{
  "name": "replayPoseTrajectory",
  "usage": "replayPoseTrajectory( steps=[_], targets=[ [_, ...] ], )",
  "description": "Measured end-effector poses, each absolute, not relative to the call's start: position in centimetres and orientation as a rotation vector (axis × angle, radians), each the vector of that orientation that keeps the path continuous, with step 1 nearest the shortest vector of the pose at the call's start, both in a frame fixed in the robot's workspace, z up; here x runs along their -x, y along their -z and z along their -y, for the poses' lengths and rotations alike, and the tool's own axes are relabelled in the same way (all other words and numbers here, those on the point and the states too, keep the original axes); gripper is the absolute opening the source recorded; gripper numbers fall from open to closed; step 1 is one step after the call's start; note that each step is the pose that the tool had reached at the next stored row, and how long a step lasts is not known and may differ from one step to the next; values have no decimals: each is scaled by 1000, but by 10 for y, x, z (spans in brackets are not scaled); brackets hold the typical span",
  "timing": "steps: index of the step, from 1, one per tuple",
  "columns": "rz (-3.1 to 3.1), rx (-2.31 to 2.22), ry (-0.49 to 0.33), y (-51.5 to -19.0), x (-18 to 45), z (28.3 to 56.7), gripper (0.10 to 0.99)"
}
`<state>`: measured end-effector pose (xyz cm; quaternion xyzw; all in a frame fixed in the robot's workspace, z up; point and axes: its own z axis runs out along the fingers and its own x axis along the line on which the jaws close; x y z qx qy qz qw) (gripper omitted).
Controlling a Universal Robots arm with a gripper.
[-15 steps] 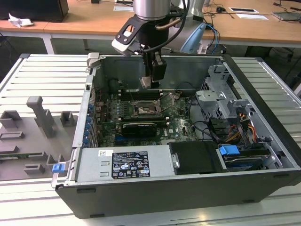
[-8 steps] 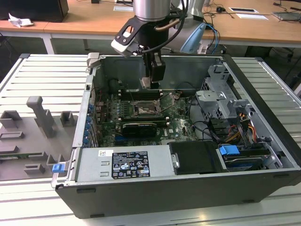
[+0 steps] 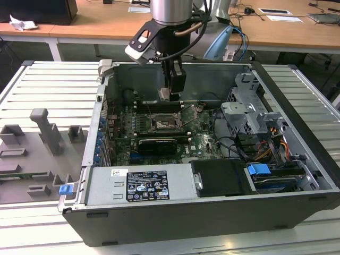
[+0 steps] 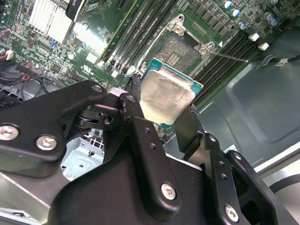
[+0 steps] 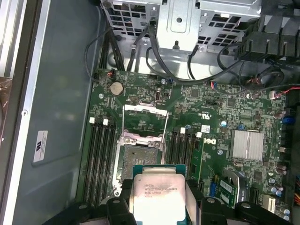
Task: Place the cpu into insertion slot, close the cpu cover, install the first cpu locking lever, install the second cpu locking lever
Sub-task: 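Place the cpu into insertion slot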
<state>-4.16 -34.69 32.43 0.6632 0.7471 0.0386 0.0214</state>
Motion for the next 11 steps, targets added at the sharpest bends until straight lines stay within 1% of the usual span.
replayPoseTrajectory(
  steps=[11],
  targets=[
    [-2265, -2108, -118, -321, 42, 344, 529]
  ],
)
